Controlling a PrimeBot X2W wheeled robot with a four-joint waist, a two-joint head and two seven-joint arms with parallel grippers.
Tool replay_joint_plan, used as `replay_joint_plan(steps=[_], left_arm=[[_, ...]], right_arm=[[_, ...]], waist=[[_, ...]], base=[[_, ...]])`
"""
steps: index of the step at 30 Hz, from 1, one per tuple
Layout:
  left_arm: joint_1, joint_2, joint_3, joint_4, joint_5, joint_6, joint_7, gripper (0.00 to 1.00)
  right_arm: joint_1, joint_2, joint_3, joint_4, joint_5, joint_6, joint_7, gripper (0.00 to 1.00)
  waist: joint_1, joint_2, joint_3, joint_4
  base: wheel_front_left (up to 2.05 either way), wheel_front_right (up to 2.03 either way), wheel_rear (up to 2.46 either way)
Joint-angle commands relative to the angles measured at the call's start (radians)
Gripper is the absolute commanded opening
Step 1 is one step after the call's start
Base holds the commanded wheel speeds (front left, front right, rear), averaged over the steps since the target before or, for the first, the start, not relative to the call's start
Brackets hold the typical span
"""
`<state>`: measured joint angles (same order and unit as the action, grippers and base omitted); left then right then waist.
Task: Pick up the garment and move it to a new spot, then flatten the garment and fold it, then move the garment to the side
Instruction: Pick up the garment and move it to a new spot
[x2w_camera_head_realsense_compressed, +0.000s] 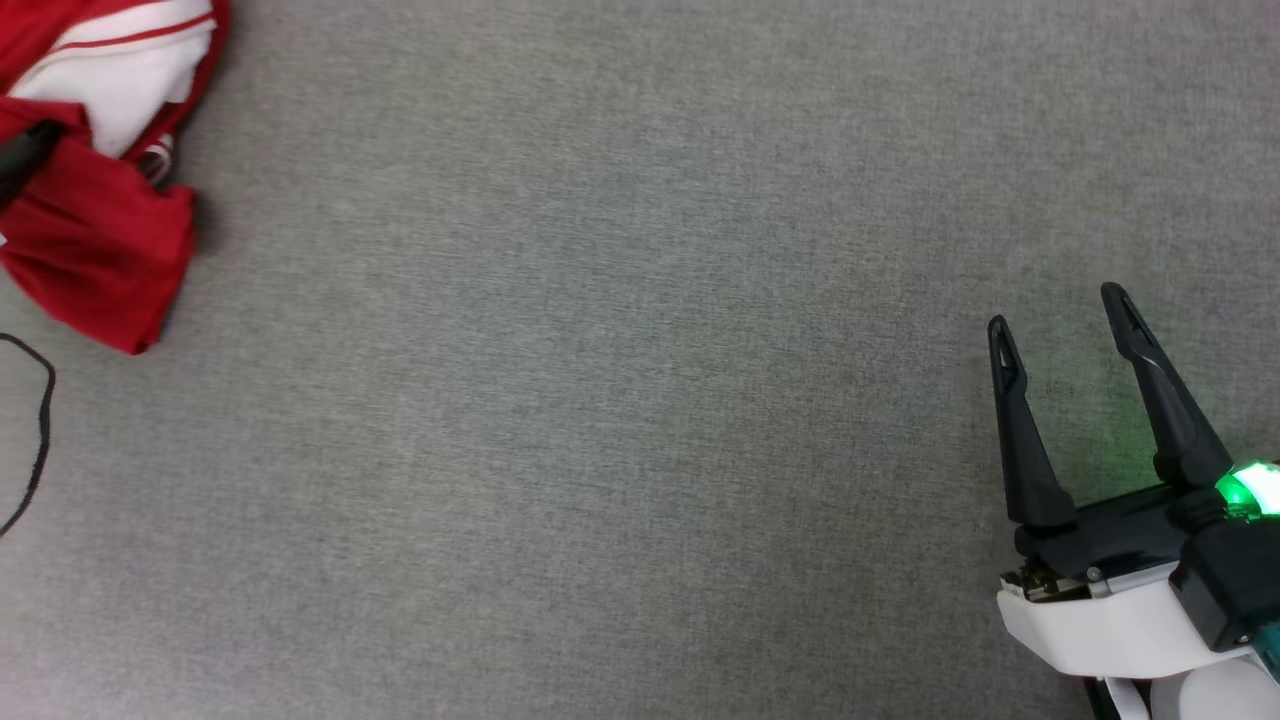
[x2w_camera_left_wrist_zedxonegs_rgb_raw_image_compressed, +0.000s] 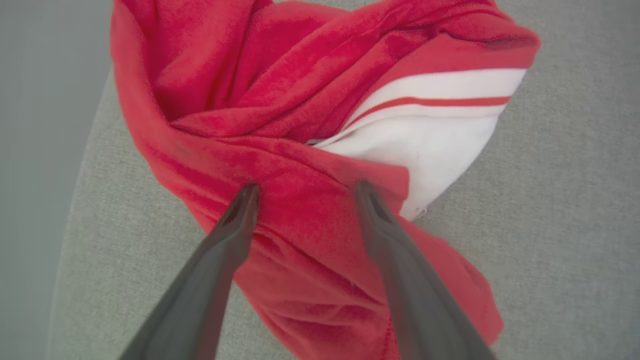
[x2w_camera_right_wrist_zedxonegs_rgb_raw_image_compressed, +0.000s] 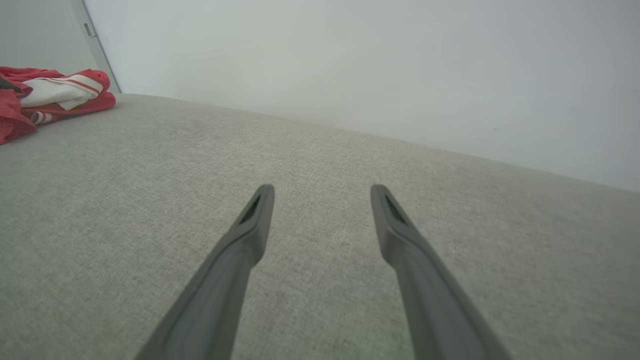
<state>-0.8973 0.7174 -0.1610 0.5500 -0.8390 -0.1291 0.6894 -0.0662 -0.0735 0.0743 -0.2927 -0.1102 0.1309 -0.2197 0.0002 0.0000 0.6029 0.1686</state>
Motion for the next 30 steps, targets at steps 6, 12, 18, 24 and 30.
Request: replay_joint_plan(steps=[6,12,18,24,30], left_arm=[[-0.023,-0.006,-0.020,0.064,-0.011,-0.001,0.036,1.00],[-0.019,-0.017,-0.036,0.101,-0.002,-0.001,-0.034,0.00],[-0.012,0.017,-0.079,0.045,-0.023,-0.001,-0.111,0.00],[-0.004,0.047,-0.113,-0.074,-0.080,-0.001,-0.165,0.00],[0.016,0.052,-0.172,-0.226,-0.104,-0.001,-0.183,0.00]], right_arm=[[-0.014,0.007,-0.004,0.000,-0.013,0.000,-0.011,1.00],[-0.009,0.010,0.004,0.036,-0.018,0.000,-0.020,1.00],[-0.005,0.015,0.016,0.083,-0.005,0.000,-0.027,1.00],[0.014,0.020,0.014,0.145,0.022,0.000,-0.038,1.00],[0.040,0.024,0.015,0.205,0.053,0.000,-0.044,1.00]], waist=[[-0.0002,0.0000,0.041,-0.025],[-0.0002,0.0000,-0.004,-0.015],[-0.0002,0.0000,-0.106,-0.006],[-0.0002,0.0000,-0.234,-0.010],[-0.0002,0.0000,-0.352,-0.028]], base=[[0.00,0.00,0.00],[0.00,0.00,0.00],[0.00,0.00,0.00],[0.00,0.00,0.00],[0.00,0.00,0.00]])
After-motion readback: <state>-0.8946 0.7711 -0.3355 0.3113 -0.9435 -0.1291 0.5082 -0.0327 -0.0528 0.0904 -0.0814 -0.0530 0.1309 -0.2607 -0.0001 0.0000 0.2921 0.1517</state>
